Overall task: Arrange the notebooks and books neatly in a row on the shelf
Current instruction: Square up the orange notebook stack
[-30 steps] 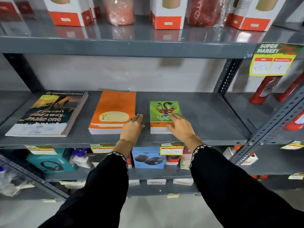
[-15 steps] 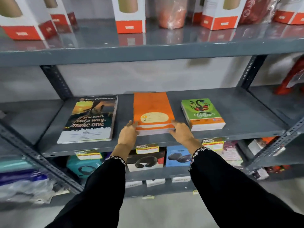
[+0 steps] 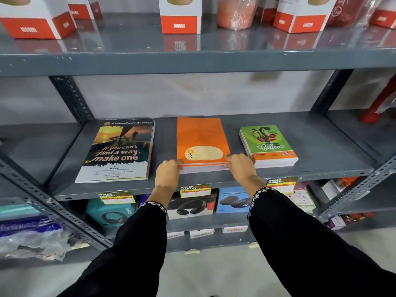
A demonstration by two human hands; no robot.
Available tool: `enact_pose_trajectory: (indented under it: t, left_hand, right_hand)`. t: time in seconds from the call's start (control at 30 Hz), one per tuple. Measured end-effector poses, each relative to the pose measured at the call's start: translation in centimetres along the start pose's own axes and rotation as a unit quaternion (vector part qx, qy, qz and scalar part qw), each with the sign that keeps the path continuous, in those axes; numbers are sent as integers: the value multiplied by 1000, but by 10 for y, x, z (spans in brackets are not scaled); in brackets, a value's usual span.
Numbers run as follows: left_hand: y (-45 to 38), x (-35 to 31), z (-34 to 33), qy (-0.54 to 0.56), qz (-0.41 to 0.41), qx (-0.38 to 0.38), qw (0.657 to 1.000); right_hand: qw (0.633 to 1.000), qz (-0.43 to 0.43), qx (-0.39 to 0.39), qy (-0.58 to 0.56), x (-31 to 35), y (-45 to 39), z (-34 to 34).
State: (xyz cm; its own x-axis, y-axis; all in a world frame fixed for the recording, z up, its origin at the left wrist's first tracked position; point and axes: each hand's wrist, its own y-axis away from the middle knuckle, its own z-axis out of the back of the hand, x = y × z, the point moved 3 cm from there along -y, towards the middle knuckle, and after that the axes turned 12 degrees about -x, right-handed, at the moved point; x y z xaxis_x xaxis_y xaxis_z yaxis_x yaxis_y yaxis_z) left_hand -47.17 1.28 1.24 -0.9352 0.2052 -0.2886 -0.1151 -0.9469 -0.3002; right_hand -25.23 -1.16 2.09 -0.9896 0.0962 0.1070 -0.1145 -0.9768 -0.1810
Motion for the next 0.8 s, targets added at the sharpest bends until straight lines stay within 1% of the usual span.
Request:
enact_pose_trajectory:
  t: [0.27,0.5,0.6,0.8]
  left_hand:
    - [3,-2,1,-46,-27,0,999]
    - [5,-4,0,-71,-31,13,997]
    - [6,-5,0,-83,-35,20,996]
    - [6,-7,1,-100,-37,27,994]
  right_hand:
    - [1000,7,-12,26,-2,1,-2]
    - [999,23,-12,45,-2,1,-4]
    - [1000,19,-8,20,-3,0,-3]
    - [996,-23,-6,-84,-9,-1,-5]
